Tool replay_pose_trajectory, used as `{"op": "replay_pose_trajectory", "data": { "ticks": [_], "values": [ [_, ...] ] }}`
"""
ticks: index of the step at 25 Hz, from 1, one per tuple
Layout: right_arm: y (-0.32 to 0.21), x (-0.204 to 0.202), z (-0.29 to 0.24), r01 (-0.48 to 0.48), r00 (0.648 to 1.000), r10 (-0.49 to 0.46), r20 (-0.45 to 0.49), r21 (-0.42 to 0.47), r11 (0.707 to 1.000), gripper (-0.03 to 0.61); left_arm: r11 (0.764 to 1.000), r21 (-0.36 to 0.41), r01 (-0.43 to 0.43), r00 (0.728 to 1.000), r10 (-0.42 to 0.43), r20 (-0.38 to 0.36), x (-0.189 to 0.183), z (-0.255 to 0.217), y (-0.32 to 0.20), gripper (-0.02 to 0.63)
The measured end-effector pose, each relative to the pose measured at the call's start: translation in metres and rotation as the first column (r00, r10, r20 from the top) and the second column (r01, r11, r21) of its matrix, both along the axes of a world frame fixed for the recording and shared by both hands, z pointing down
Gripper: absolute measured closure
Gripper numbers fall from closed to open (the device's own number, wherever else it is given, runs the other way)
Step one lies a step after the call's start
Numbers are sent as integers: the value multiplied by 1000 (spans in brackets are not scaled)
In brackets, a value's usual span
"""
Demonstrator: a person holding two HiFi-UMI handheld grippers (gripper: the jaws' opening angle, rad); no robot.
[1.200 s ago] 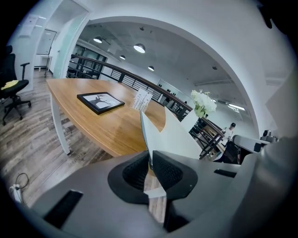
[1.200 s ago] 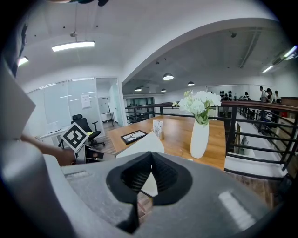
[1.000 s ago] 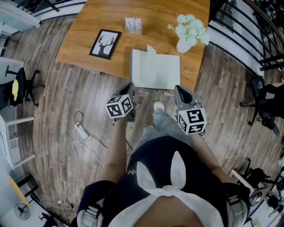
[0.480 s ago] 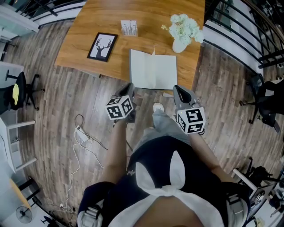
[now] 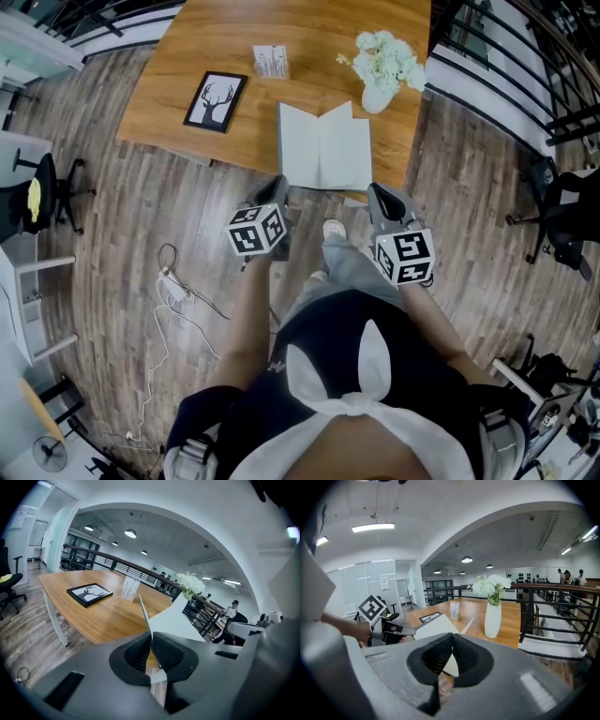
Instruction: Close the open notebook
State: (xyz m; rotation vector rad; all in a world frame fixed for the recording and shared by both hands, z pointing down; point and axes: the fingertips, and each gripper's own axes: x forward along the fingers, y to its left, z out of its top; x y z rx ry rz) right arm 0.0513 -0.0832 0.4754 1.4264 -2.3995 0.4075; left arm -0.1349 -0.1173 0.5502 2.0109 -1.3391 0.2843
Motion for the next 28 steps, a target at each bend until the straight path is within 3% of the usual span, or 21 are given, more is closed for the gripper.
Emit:
{"op": "replay_pose_trajectory", "data": {
  "ticks": [28],
  "values": [
    [-7,16,0,-32,999,32,6,6,999,580,994,31,-103,994,104,-40,48,-18,2,583]
  ]
}}
